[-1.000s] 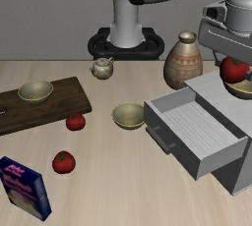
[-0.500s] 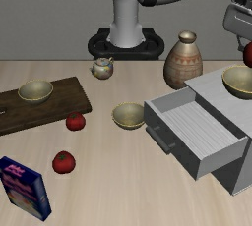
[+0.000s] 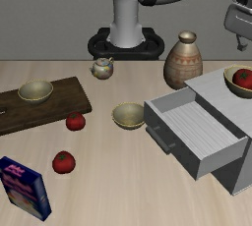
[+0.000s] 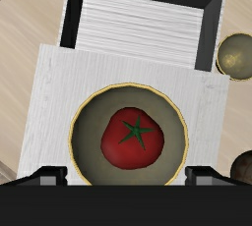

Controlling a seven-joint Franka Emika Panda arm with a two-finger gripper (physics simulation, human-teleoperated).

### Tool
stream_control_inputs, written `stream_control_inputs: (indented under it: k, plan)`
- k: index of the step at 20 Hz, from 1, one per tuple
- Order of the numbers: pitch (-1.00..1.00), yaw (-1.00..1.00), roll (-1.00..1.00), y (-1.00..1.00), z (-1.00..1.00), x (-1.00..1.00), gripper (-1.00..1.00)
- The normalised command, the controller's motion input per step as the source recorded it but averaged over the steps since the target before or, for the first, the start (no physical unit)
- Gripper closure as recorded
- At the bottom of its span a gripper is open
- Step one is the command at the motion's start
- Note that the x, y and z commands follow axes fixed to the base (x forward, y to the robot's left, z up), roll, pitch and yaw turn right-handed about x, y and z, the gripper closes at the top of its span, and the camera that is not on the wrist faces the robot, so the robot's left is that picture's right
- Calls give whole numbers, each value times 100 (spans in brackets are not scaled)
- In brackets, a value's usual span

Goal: Pick the tomato in the top layer of the drawer and place it on the porcelain bowl at the top of the cabinet

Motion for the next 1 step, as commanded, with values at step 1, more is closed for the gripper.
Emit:
stream_control_inputs:
  k: [1]
  plan:
    - [0, 0, 0, 0, 0, 0, -100]
